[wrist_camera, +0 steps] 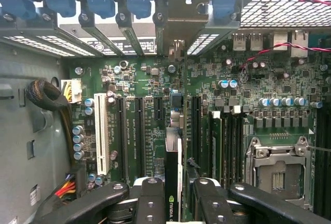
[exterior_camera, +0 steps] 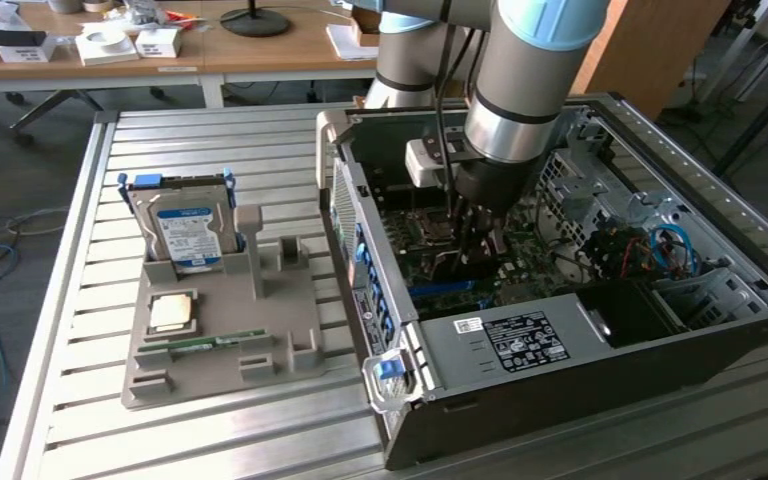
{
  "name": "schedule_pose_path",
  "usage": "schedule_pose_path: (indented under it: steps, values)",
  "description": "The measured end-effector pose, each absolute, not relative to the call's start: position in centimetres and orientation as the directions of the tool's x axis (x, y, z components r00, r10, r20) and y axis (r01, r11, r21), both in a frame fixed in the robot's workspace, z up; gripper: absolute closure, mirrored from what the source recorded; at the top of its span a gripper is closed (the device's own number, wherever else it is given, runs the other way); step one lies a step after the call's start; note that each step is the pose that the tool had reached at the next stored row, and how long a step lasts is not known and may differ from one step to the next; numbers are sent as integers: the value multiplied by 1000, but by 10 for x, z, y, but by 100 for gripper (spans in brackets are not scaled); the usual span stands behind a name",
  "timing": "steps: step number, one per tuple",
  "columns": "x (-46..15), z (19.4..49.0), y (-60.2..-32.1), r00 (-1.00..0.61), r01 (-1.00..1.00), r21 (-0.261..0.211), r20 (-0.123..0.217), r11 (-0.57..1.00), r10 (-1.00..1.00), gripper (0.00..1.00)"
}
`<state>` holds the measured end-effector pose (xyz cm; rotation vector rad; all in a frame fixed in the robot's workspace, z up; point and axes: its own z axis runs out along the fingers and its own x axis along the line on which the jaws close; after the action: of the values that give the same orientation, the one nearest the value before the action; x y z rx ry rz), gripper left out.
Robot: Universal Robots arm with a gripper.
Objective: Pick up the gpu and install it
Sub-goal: 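Insert the gpu into the slot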
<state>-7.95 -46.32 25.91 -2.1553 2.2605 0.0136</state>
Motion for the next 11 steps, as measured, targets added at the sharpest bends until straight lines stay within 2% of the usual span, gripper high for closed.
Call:
schedule_pose_path:
  steps: [11]
  values:
    - [-80, 259, -463, -49, -999, -6, -17, 49, -999, 74]
